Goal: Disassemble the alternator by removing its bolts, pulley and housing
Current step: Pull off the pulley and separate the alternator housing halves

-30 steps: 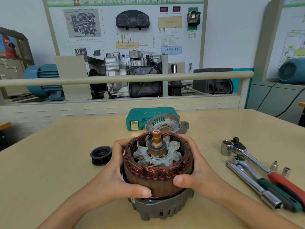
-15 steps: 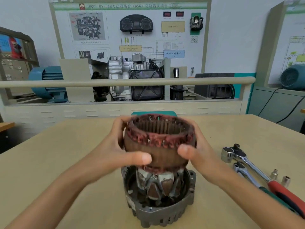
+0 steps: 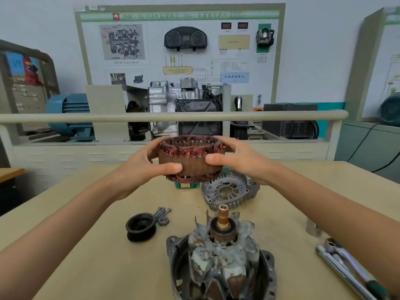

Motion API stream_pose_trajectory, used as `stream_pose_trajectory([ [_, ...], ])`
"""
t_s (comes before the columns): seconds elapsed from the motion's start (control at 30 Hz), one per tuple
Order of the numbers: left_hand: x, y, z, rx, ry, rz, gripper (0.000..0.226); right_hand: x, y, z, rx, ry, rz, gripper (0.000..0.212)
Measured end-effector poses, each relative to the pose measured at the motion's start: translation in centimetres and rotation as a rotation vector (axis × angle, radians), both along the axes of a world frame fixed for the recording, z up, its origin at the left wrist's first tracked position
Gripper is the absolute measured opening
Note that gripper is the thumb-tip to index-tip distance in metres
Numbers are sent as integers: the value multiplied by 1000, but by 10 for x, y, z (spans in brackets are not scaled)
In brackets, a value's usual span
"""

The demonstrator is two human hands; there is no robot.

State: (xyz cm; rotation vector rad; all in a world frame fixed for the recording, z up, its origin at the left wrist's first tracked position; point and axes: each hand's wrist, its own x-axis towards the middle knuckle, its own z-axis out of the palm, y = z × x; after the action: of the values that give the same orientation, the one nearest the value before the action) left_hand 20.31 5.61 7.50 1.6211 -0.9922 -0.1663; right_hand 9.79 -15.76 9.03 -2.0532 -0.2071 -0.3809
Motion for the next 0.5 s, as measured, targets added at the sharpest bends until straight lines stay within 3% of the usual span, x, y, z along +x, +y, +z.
stream_pose_trajectory([
  [0.07, 17, 2, -5, 119, -38, 2, 90, 14, -2, -11, -53, 42, -24, 56],
  [0.2, 45, 3, -30, 267, -54, -48, 74, 41, -4, -48, -277, 195, -243, 99],
  [0.33, 71, 1, -52, 324, -30, -70, 68, 66, -3, -76, -223, 205, -252, 89],
  [0.5, 100, -1, -57, 377, 9, -108, 74, 94, -6, -81, -335, 215, -329, 91],
])
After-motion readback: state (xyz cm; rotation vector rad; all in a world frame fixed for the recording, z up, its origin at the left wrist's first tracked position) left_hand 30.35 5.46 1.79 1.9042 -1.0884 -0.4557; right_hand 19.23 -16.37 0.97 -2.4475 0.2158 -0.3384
